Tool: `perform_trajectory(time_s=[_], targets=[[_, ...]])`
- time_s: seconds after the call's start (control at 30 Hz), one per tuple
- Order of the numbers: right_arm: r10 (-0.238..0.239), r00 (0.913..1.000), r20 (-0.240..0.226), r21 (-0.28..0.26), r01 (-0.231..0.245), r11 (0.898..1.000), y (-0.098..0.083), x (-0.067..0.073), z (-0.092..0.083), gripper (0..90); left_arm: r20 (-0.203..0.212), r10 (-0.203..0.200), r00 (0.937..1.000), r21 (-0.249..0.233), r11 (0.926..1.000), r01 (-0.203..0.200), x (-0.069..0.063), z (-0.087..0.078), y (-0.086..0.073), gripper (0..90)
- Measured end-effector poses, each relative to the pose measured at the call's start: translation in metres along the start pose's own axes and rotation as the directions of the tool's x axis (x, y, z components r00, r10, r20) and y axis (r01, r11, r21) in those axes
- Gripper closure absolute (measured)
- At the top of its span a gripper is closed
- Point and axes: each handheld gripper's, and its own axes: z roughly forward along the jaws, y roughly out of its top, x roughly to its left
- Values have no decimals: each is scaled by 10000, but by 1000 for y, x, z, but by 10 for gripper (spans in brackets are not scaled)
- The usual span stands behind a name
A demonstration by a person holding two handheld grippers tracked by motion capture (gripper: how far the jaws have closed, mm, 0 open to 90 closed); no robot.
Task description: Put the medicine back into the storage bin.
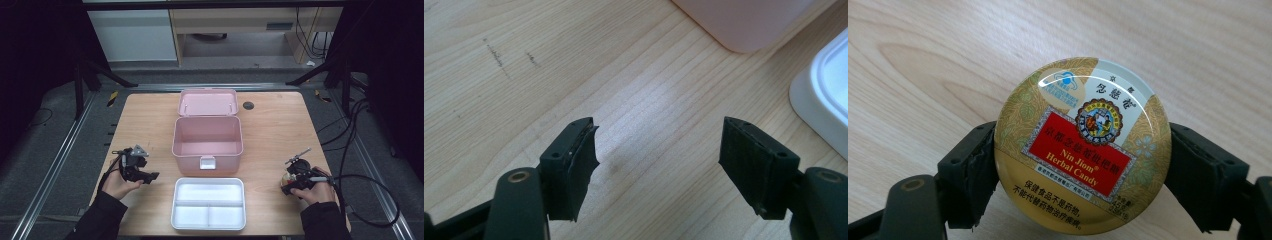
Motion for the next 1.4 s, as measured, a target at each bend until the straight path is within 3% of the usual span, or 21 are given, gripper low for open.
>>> perform_trajectory(time_s=[0.3, 0.53, 0.77, 1.03, 1.07, 1.1, 1.17, 1.4], targets=[[-486, 9980, -397, -915, 448, 9948, 17, 5, -30, 206, 30, 48, 10000, 103, 9999, -48, 0, 2, -1, 300], [-706, 9968, -387, -1664, 633, 9840, 32, 5, -51, 206, 79, 70, 9999, 88, 9999, -71, 0, 1, -1, 297], [-1138, 9930, -318, -1947, 1055, 9752, 53, 11, -65, 206, 72, 56, 10000, 127, 9999, -57, 0, 2, -1, 296], [-1713, 9852, -38, -2582, 1646, 9520, 86, 22, -94, 206, 62, 0, 10000, 38, 10000, 0, 1, 0, -1, 295], [-1942, 9810, 28, -2776, 1873, 9423, 96, 26, -99, 206, 68, -7, 10000, 40, 10000, 7, 1, 0, -1, 295], [-1942, 9810, 28, -2776, 1873, 9423, 96, 26, -99, 206, 63, -5, 10000, 26, 10000, 5, 1, 0, -1, 295], [-2232, 9747, 77, -2921, 2157, 9317, 111, 33, -104, 207, 61, -10, 10000, 32, 10000, 9, 2, 0, -1, 294], [-2654, 9641, -10, -3017, 2527, 9193, 140, 45, -110, 206, 87, -21, 10000, 45, 10000, 21, 2, 0, 0, 293]])
